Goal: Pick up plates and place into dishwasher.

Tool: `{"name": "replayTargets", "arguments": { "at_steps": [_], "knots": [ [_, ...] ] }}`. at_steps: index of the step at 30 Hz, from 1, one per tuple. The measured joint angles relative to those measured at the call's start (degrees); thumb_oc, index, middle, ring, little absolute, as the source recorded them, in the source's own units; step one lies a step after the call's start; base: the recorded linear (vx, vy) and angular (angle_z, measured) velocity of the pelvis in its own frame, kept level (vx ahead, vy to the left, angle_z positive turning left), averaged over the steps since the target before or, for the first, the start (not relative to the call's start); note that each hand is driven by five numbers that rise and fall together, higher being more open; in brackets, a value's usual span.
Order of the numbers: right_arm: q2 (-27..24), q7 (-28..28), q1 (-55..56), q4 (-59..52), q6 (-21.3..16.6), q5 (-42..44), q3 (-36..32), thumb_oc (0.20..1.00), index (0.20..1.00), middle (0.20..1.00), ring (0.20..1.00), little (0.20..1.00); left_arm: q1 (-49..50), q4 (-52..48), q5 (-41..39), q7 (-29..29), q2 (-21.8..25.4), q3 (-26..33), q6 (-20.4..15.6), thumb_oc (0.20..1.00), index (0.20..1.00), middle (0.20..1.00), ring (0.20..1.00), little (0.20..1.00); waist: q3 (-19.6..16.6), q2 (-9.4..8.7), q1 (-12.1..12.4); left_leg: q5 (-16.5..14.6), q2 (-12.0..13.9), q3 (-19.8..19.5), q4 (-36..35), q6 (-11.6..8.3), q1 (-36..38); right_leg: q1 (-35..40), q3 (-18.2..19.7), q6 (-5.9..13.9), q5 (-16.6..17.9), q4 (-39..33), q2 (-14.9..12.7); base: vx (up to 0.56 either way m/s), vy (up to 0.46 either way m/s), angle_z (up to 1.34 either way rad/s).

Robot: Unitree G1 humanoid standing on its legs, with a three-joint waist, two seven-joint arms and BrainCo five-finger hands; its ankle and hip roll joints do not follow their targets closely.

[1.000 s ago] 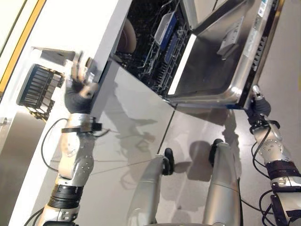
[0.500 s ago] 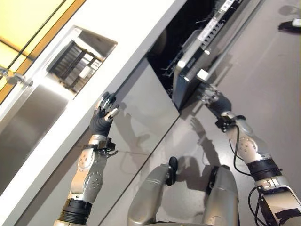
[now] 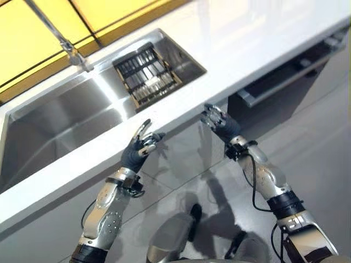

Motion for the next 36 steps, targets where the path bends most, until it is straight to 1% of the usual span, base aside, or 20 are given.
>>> {"name": "replayTargets", "arguments": {
  "at_steps": [3,6,9,11,12,15,17,22,24,25,27,29,30,31,32,33,34,35,36],
  "knots": [
    [1.4,-3.6,3.7,0.0,-1.4,-2.7,0.3,1.0,1.0,1.0,1.0,1.0,1.3,-0.2,0.0,-0.9,0.7,2.8,0.4,1.0,1.0,1.0,1.0,1.0,-2.9,-1.32,1.1,0.1,0.9,0.0,-1.2,-0.09,1.6,2.8,-0.8,0.18,0.6,-3.5,1.6,0.03,-0.121,0.21],
    [1.9,-7.1,5.9,-1.7,-1.4,-6.5,0.5,1.0,1.0,1.0,1.0,1.0,1.5,-1.0,0.0,-1.1,0.8,4.5,0.6,1.0,1.0,1.0,1.0,1.0,-4.6,-1.65,1.0,0.1,1.8,0.5,-1.7,-0.03,1.9,4.1,-0.7,0.22,1.9,-6.7,3.2,-0.03,-0.08,0.07],
    [1.3,-8.3,7.4,-4.1,0.0,-10.7,1.5,1.0,1.0,1.0,1.0,1.0,0.5,-1.0,0.1,0.6,0.9,9.2,0.6,1.0,1.0,1.0,1.0,1.0,-5.1,-2.22,0.9,0.3,2.8,1.9,-3.0,0.27,3.0,5.1,0.6,0.39,3.4,-9.6,4.6,-0.06,-0.07,-0.15],
    [-0.1,-8.0,8.0,-5.4,1.7,-12.8,2.2,1.0,1.0,1.0,1.0,1.0,-0.8,-1.1,0.0,1.0,0.9,9.8,1.2,1.0,1.0,1.0,1.0,1.0,-5.5,-2.68,0.8,0.6,3.2,3.2,-4.2,0.62,4.0,6.2,1.3,0.77,4.7,-12.1,5.2,-0.09,-0.082,-0.2],
    [-0.8,-7.4,8.0,-5.8,2.6,-13.5,2.5,1.0,1.0,1.0,1.0,1.0,-1.4,-1.1,0.0,1.0,0.9,9.7,1.7,1.0,1.0,1.0,1.0,1.0,-5.8,-3.05,0.8,0.9,3.4,3.8,-5.0,0.81,4.5,6.5,2.1,0.87,5.3,-13.3,5.6,-0.12,-0.097,-0.17],
    [-2.9,-5.4,8.1,-7.7,5.8,-14.4,2.8,1.0,1.0,1.0,1.0,1.0,-3.5,-1.3,0.0,1.0,1.2,9.2,3.5,1.0,1.0,1.0,1.0,1.0,-6.6,-4.43,-0.5,2.1,3.7,5.3,-7.5,1.32,5.0,7.6,3.2,1.33,7.4,-17.1,6.6,-0.13,-0.092,-0.03],
    [-4.1,-4.4,8.4,-9.2,7.8,-14.5,2.8,1.0,1.0,1.0,1.0,1.0,-4.1,-1.4,0.0,1.0,1.5,9.2,3.8,1.0,1.0,1.0,1.0,1.0,-6.7,-4.76,-0.6,2.6,4.0,6.8,-9.0,1.68,6.0,8.5,4.3,1.66,8.7,-19.4,7.1,-0.15,-0.092,-0.13],
    [-6.1,-0.3,10.0,-10.8,8.8,-14.9,2.8,1.0,1.0,1.0,1.0,1.0,-4.8,-2.3,0.0,1.7,1.6,8.6,4.1,1.0,1.0,1.0,1.0,1.0,-7.1,-5.62,-0.9,3.3,4.1,8.2,-12.1,2.07,8.6,11.6,5.4,2.24,11.4,-25.3,8.1,-0.14,-0.087,-0.13],
    [-7.1,1.6,10.0,-11.4,9.5,-14.8,2.8,1.0,1.0,1.0,1.0,1.0,-5.3,-2.3,0.0,2.2,1.6,8.2,4.3,1.0,1.0,1.0,1.0,1.0,-7.3,-6.23,-1.4,3.9,4.1,8.2,-13.3,2.08,8.9,12.3,5.4,2.32,12.3,-27.3,8.5,-0.13,-0.084,0.02],
    [-7.4,2.1,10.0,-12.0,9.9,-14.8,2.8,1.0,1.0,1.0,1.0,1.0,-5.5,-2.3,0.0,2.4,1.6,8.1,4.4,1.0,1.0,1.0,1.0,1.0,-7.4,-6.56,-2.1,4.3,4.1,8.2,-14.0,2.08,8.9,12.4,5.4,2.33,12.7,-28.0,8.6,-0.13,-0.087,0.06],
    [-7.9,2.7,10.0,-12.5,10.5,-14.9,2.8,1.0,1.0,1.0,1.0,1.0,-6.3,-2.3,0.0,2.9,1.7,7.0,4.6,1.0,1.0,1.0,1.0,1.0,-7.4,-7.17,-2.3,4.7,4.2,8.3,-14.9,2.04,9.4,13.1,5.5,2.36,13.3,-29.4,8.9,-0.14,-0.084,0.01],
    [-8.5,3.4,10.0,-13.3,12.6,-14.9,2.8,1.0,1.0,1.0,1.0,1.0,-6.7,-2.3,0.0,3.3,1.7,6.4,4.6,1.0,1.0,1.0,1.0,1.0,-7.5,-7.6,-2.5,4.7,4.2,8.6,-15.6,2.01,10.7,14.4,5.5,2.41,13.6,-30.5,9.1,-0.15,-0.092,-0.04],
    [-9.3,4.2,10.0,-14.6,13.7,-15.3,2.8,1.0,1.0,1.0,1.0,1.0,-6.7,-2.3,0.0,3.4,1.8,6.4,4.6,1.0,1.0,1.0,1.0,1.0,-7.6,-7.79,-2.9,4.7,4.3,8.7,-15.7,2.01,10.9,14.6,5.6,2.42,13.6,-30.6,9.1,-0.16,-0.107,-0.02],
    [-10.3,5.1,9.9,-17.8,13.7,-15.6,2.2,1.0,1.0,1.0,1.0,1.0,-6.7,-2.3,0.0,3.6,2.0,6.4,4.6,1.0,1.0,1.0,1.0,1.0,-7.7,-7.91,-3.6,4.7,4.3,8.9,-15.7,1.97,10.9,14.6,5.6,2.4,13.6,-30.6,9.2,-0.16,-0.11,-0.05],
    [-11.0,5.8,9.4,-21.6,13.6,-15.6,1.6,1.0,1.0,1.0,1.0,1.0,-6.7,-2.3,-0.1,3.8,2.4,6.4,4.6,1.0,1.0,1.0,1.0,1.0,-7.8,-8.13,-3.8,4.8,4.5,9.4,-15.7,1.91,11.0,14.6,5.9,2.32,13.7,-30.7,9.3,-0.14,-0.101,-0.15],
    [-11.5,6.6,8.2,-24.3,13.5,-15.6,1.1,1.0,1.0,1.0,1.0,1.0,-6.7,-2.3,-0.2,4.0,2.9,6.4,4.6,1.0,1.0,1.0,1.0,1.0,-8.2,-8.55,-4.9,4.7,4.8,9.9,-15.8,1.85,11.4,14.7,6.6,2.2,13.7,-30.7,9.5,-0.16,-0.111,-0.19],
    [-11.6,7.9,6.6,-25.8,13.6,-15.6,0.5,1.0,1.0,1.0,1.0,1.0,-6.7,-2.3,-0.4,4.2,3.3,6.4,4.6,1.0,1.0,1.0,1.0,1.0,-8.9,-9.07,-5.3,4.7,4.9,9.9,-15.8,1.7,11.7,15.0,6.7,2.15,13.8,-30.8,9.6,-0.16,-0.115,-0.15],
    [-11.9,9.0,5.8,-26.6,13.6,-15.6,-0.2,1.0,1.0,1.0,1.0,1.0,-6.9,-2.3,-0.6,4.4,3.3,6.2,4.6,1.0,1.0,1.0,1.0,1.0,-9.9,-9.77,-6.6,4.7,5.0,10.1,-15.8,1.57,11.7,14.9,6.8,2.09,13.8,-30.8,9.8,-0.17,-0.133,-0.08],
    [-12.9,10.3,5.0,-26.8,13.9,-15.6,-0.3,1.0,1.0,1.0,1.0,1.0,-7.0,-2.3,-0.7,5.0,3.5,5.9,4.5,1.0,1.0,1.0,1.0,1.0,-10.6,-10.41,-6.7,4.7,5.3,10.5,-15.9,1.41,11.7,14.9,7.0,1.87,13.9,-31.0,10.0,-0.17,-0.133,-0.11]
  ]
}}
